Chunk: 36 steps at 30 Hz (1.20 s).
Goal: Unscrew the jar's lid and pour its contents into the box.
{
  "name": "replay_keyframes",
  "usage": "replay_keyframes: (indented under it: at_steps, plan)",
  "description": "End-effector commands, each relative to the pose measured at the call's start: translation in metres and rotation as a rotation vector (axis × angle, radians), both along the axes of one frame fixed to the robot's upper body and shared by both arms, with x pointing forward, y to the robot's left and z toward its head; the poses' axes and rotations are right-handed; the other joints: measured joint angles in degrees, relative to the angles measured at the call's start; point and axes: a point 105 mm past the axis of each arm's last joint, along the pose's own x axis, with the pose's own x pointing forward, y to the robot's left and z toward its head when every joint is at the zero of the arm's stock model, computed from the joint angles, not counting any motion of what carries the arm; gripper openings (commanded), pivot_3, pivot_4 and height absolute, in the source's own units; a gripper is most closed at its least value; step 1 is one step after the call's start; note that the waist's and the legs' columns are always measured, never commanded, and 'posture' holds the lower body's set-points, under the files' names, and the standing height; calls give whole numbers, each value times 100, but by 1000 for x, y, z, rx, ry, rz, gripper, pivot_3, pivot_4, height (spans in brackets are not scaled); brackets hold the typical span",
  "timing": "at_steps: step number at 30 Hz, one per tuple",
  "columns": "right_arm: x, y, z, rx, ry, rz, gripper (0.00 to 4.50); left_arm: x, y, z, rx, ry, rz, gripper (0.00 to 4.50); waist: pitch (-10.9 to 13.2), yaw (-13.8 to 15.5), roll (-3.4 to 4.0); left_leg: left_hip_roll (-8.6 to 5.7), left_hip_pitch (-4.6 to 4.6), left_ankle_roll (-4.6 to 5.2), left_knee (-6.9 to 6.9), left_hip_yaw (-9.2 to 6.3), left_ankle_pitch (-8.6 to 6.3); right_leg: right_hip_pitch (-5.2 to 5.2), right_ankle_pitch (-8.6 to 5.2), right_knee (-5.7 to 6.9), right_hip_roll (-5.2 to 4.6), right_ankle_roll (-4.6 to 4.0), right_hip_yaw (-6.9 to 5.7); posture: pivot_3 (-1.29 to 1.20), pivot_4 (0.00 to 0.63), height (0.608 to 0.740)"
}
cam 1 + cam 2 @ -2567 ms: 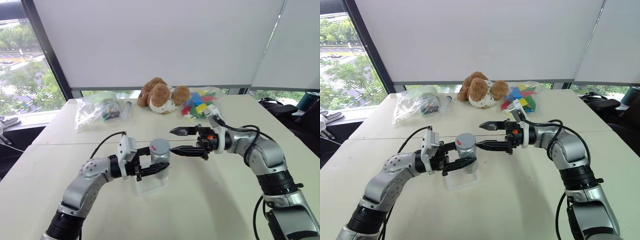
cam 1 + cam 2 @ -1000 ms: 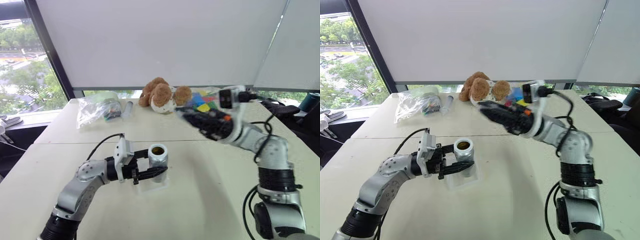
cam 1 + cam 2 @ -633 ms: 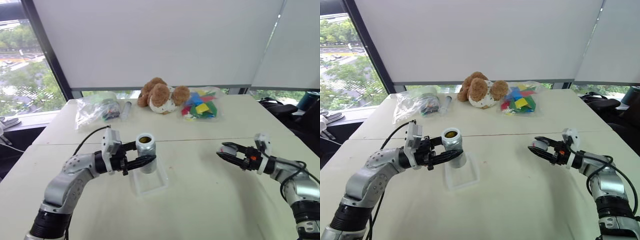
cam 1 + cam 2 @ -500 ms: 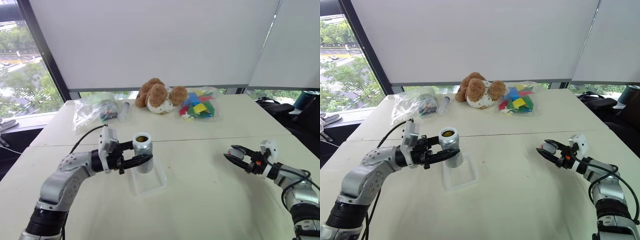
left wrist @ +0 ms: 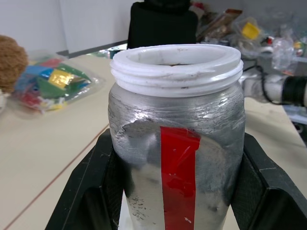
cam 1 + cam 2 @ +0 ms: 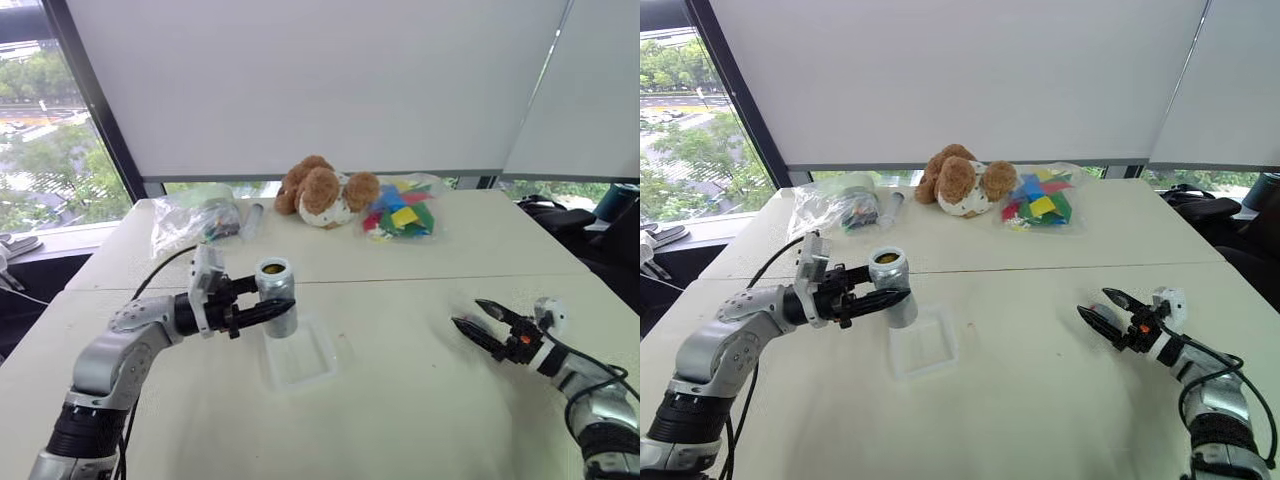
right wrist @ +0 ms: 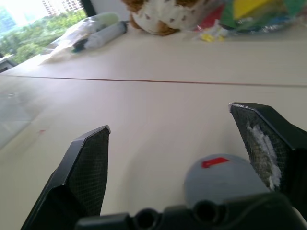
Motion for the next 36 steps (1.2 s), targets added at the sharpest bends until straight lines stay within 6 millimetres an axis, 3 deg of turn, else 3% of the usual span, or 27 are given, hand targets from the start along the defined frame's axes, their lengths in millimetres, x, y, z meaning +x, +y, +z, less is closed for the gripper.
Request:
replay_keyframes:
  at_steps: [1,6,11,19,23,31,36]
  plan:
    - [-15,29,58,-66,-135,158,4477,9,24,6,115,-69,109,2203,-1,-11,10,0,0,0,0,1,0,-1,0,0,0,0,0,0,150,740]
    - [-53,85,70,-185,-140,413,4477,26,47,-3,284,-183,281,2203,0,35,6,6,0,-1,-4,-4,-1,-1,-1,-2,4,0,-3,0,150,740]
    - [-64,119,69,-188,-154,517,4477,41,49,-15,424,-333,384,2203,0,98,4,-5,-6,-1,3,-3,-1,2,-1,-14,-14,0,-3,0,150,740]
    - [-66,131,64,-184,-170,541,4477,35,26,-16,500,-597,383,2203,5,167,-4,-8,-14,0,-2,-1,-1,-4,0,-21,-19,1,-4,0,150,740]
    - [-62,131,61,-182,-165,529,4477,35,17,-17,651,-923,388,2203,5,171,-4,-7,-12,0,0,-1,-1,-3,1,-20,-18,1,-5,0,150,740]
    - [-62,127,52,-182,-144,497,4477,26,-6,-16,793,-1517,317,2203,5,173,-5,-8,-11,0,-1,1,-1,-2,5,-19,-17,9,-7,0,150,740]
    - [-62,129,50,-170,-136,491,4477,23,-15,-28,885,-1908,233,2203,5,164,-6,-11,-10,0,0,6,0,0,11,-15,-16,21,-7,0,150,740]
